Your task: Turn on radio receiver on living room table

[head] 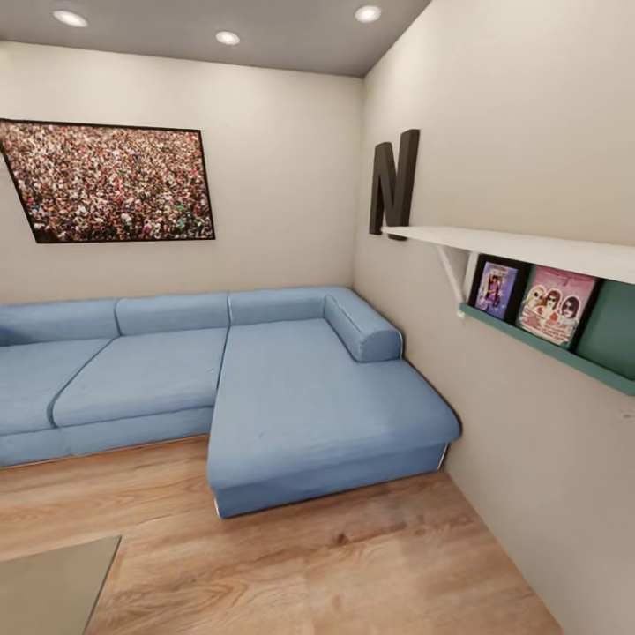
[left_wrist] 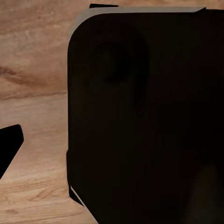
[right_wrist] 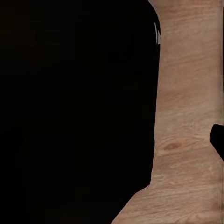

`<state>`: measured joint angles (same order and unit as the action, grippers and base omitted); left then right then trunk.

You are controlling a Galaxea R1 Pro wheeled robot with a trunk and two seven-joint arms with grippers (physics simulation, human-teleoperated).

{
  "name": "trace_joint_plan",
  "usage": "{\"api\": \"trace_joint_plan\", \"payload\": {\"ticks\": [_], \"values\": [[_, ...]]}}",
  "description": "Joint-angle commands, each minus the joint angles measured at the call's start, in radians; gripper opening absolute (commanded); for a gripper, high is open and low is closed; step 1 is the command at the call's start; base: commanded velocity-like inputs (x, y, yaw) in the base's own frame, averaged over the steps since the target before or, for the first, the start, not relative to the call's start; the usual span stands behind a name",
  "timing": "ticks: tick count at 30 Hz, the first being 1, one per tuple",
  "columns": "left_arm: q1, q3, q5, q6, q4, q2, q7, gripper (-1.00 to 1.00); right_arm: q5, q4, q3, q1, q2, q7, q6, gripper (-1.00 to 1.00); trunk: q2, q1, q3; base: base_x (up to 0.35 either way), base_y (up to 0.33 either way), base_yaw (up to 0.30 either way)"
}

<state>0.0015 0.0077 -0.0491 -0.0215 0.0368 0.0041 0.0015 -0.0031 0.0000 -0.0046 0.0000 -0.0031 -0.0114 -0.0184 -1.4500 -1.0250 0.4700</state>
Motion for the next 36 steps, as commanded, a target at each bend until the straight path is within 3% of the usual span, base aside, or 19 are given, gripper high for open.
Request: {"api": "trace_joint_plan", "payload": {"ticks": [1, 36], "values": [[0.0, 0.0, 0.0, 0.0, 0.0, 0.0, 0.0, 1.0, 0.0, 0.0, 0.0, 0.0, 0.0, 0.0, 0.0, 1.0, 0.0, 0.0, 0.0, 0.318, 0.0, 0.27], [0.0, 0.0, 0.0, 0.0, 0.0, -0.001, 0.0, 1.0, 0.0, 0.0, 0.0, 0.0, 0.0, -0.001, 0.0, 1.0, 0.0, 0.0, 0.0, 0.318, 0.0, 0.268]]}}
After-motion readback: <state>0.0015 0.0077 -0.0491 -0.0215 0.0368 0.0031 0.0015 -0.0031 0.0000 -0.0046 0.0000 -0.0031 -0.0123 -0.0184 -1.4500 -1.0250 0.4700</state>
